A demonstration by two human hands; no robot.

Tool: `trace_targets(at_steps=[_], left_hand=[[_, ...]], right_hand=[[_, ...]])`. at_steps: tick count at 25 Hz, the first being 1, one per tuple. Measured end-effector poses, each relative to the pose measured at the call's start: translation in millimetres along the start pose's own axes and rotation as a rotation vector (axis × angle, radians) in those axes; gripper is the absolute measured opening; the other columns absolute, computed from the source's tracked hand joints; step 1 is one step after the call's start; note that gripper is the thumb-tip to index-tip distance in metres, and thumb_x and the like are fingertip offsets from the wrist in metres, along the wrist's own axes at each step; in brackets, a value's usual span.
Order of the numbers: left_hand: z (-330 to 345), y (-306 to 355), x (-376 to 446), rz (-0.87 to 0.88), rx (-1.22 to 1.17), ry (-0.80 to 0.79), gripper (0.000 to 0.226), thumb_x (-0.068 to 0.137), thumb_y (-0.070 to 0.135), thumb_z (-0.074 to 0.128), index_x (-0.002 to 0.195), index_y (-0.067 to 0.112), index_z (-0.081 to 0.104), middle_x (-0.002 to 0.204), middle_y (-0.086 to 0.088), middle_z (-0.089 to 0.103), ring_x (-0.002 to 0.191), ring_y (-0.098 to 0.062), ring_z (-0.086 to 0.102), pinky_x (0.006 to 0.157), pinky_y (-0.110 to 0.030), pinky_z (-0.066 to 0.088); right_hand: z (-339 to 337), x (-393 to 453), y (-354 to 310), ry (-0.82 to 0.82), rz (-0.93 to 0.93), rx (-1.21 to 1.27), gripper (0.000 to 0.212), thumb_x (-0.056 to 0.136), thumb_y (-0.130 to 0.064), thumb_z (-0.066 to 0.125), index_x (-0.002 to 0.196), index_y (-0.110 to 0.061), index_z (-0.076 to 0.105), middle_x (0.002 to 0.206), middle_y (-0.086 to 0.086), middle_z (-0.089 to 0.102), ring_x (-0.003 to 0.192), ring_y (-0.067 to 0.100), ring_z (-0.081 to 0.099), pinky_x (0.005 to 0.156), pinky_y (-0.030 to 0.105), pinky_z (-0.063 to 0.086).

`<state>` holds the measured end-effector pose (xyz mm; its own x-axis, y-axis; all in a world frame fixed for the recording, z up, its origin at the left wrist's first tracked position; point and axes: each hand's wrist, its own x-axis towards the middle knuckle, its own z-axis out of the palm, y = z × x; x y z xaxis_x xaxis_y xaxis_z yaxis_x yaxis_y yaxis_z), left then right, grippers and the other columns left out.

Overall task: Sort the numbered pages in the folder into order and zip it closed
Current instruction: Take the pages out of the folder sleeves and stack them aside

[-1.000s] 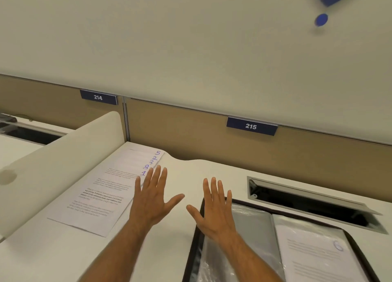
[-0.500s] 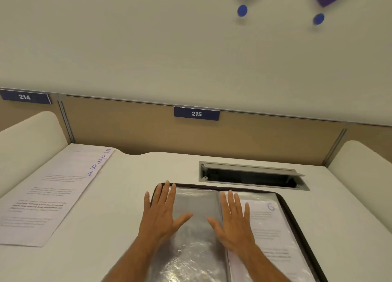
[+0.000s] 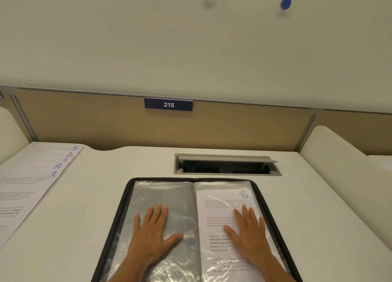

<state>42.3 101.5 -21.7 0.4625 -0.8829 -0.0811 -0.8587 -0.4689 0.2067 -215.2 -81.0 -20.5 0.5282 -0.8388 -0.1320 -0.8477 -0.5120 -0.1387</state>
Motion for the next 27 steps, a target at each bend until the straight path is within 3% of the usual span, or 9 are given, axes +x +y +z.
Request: trace_targets(at_steps=[3, 6, 10, 13, 17, 19, 21, 24, 27], left_hand=[[0.4, 0.0, -5.1, -0.004, 0.025, -0.006, 0.114, 0.066, 0.097, -0.010, 0.158, 0.029, -0.011, 0.164, 0.006, -0.020, 0.151, -0.017, -0.020, 0.118, -0.050, -0.019], [-2.2, 1.6, -4.9, 0.003, 0.017, -0.013, 0.116, 0.063, 0.096, -0.014, 0.157, 0.029, -0.012, 0.164, 0.006, -0.020, 0.151, -0.017, -0.020, 0.118, -0.050, -0.019], [-0.9, 0.4, -4.1, 0.001, 0.022, -0.024, 0.118, 0.060, 0.097, -0.019, 0.157, 0.030, -0.012, 0.164, 0.007, -0.019, 0.150, -0.016, -0.021, 0.119, -0.051, -0.018], [-1.6, 1.4, -3.7, -0.002, 0.007, -0.034, 0.120, 0.058, 0.097, -0.020, 0.157, 0.030, -0.011, 0.164, 0.007, -0.018, 0.145, -0.014, -0.025, 0.119, -0.051, -0.017], [-3.9, 1.8, -2.0, -0.004, 0.018, -0.059, 0.128, 0.052, 0.099, -0.024, 0.158, 0.029, -0.010, 0.165, 0.006, -0.018, 0.146, -0.014, -0.025, 0.117, -0.050, -0.017], [-6.0, 1.7, 0.3, -0.038, -0.018, -0.090, 0.125, 0.056, 0.100, -0.015, 0.159, 0.030, -0.005, 0.167, 0.005, -0.013, 0.152, -0.018, -0.016, 0.118, -0.051, -0.014], [-13.9, 5.0, 3.4, -0.073, -0.081, -0.114, 0.111, 0.071, 0.097, 0.015, 0.160, 0.031, 0.005, 0.168, 0.005, -0.004, 0.154, -0.021, -0.006, 0.119, -0.053, -0.009], [-32.5, 25.9, 8.8, -0.081, -0.297, -0.043, 0.093, 0.079, 0.074, 0.059, 0.154, 0.031, 0.026, 0.162, 0.003, 0.025, 0.148, -0.020, 0.023, 0.120, -0.051, 0.018], [-67.7, 63.2, 15.5, -0.139, -0.865, 0.039, 0.056, 0.084, 0.050, 0.074, 0.131, 0.025, 0.056, 0.126, 0.004, 0.060, 0.114, -0.015, 0.059, 0.092, -0.031, 0.053]], right_hand=[[-8.0, -0.8, 11.8, 0.013, 0.060, 0.050, 0.113, 0.065, -0.089, -0.013, 0.159, -0.030, 0.010, 0.168, 0.004, -0.004, 0.155, 0.026, -0.007, 0.122, 0.047, -0.005], [-23.3, -0.5, 18.4, 0.123, 0.203, 0.116, 0.090, 0.084, -0.082, 0.031, 0.152, -0.023, 0.028, 0.156, 0.004, 0.035, 0.142, 0.026, 0.033, 0.117, 0.042, 0.028], [-40.8, 11.9, 26.1, 0.181, 0.452, 0.496, 0.071, 0.083, -0.040, 0.076, 0.141, -0.012, 0.046, 0.126, 0.009, 0.060, 0.113, 0.029, 0.059, 0.096, 0.044, 0.052], [-53.9, 17.3, 35.4, 0.119, 0.547, 0.610, 0.051, 0.079, -0.020, 0.082, 0.124, -0.008, 0.062, 0.113, 0.010, 0.068, 0.095, 0.026, 0.064, 0.084, 0.036, 0.054], [-61.1, 18.8, 40.3, 0.143, 0.564, 0.668, 0.015, 0.075, -0.011, 0.083, 0.078, -0.017, 0.070, 0.081, 0.002, 0.071, 0.072, 0.019, 0.062, 0.073, 0.032, 0.055], [-67.9, 20.4, 39.2, 0.108, 0.602, 0.705, 0.008, 0.076, -0.012, 0.080, 0.078, -0.013, 0.073, 0.079, 0.004, 0.072, 0.072, 0.021, 0.066, 0.071, 0.032, 0.056], [-82.4, 23.6, 36.2, 0.051, 0.653, 0.871, 0.011, 0.077, -0.008, 0.076, 0.086, -0.002, 0.072, 0.080, 0.012, 0.071, 0.070, 0.025, 0.067, 0.063, 0.032, 0.056], [-116.3, 20.5, 18.9, -0.100, 0.568, 1.160, 0.015, 0.084, -0.002, 0.067, 0.098, 0.004, 0.067, 0.096, 0.020, 0.070, 0.078, 0.029, 0.071, 0.050, 0.026, 0.052], [-148.5, 16.1, -13.6, -0.205, 0.347, 1.209, 0.016, 0.085, -0.006, 0.065, 0.100, 0.001, 0.066, 0.106, 0.020, 0.068, 0.084, 0.029, 0.069, 0.057, 0.029, 0.055]])
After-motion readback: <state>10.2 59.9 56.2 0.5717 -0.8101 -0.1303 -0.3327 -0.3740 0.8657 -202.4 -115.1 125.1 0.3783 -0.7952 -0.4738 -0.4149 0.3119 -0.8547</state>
